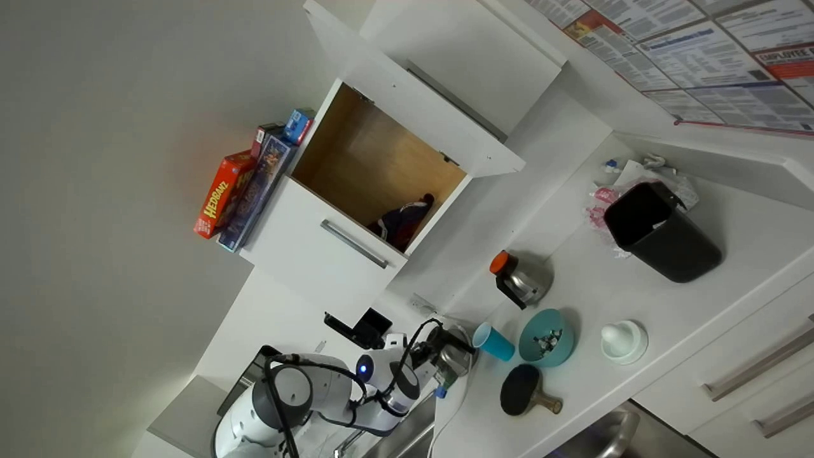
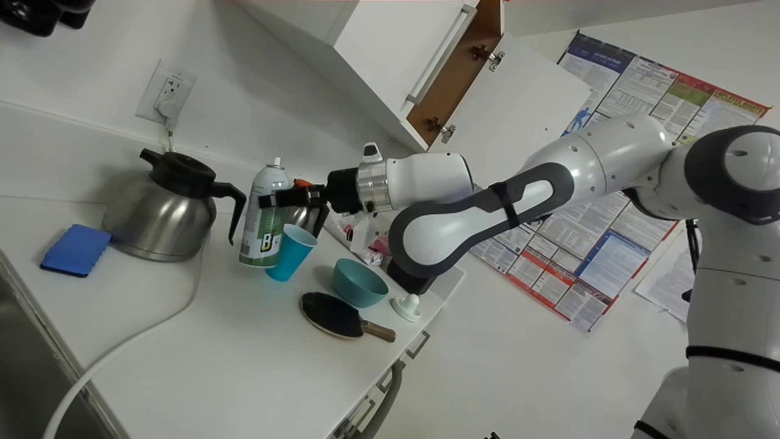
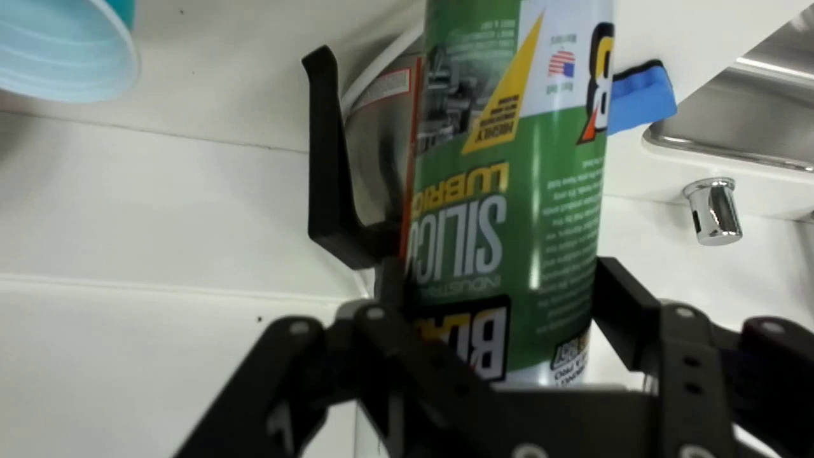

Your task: Take the can from the cabinet and put it on the counter

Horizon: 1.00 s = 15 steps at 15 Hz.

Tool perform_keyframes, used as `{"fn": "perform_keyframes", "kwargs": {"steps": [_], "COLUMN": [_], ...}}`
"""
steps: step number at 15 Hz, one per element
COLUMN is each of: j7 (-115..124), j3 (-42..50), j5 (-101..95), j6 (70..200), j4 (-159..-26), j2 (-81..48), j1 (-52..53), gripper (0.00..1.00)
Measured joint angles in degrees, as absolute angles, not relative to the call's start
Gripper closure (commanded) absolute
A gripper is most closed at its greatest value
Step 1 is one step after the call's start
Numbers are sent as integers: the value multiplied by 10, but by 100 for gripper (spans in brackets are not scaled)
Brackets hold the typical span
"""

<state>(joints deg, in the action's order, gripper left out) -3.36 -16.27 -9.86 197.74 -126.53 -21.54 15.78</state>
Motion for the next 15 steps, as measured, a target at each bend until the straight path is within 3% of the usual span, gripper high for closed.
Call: {"fn": "perform_keyframes", "kwargs": {"steps": [15], "j7": [-34], "j3": [-17], "j5": [-20], "j6": [1977], "j4": [-1204], "j2": [-312], "j1": [294], "gripper": [52]}}
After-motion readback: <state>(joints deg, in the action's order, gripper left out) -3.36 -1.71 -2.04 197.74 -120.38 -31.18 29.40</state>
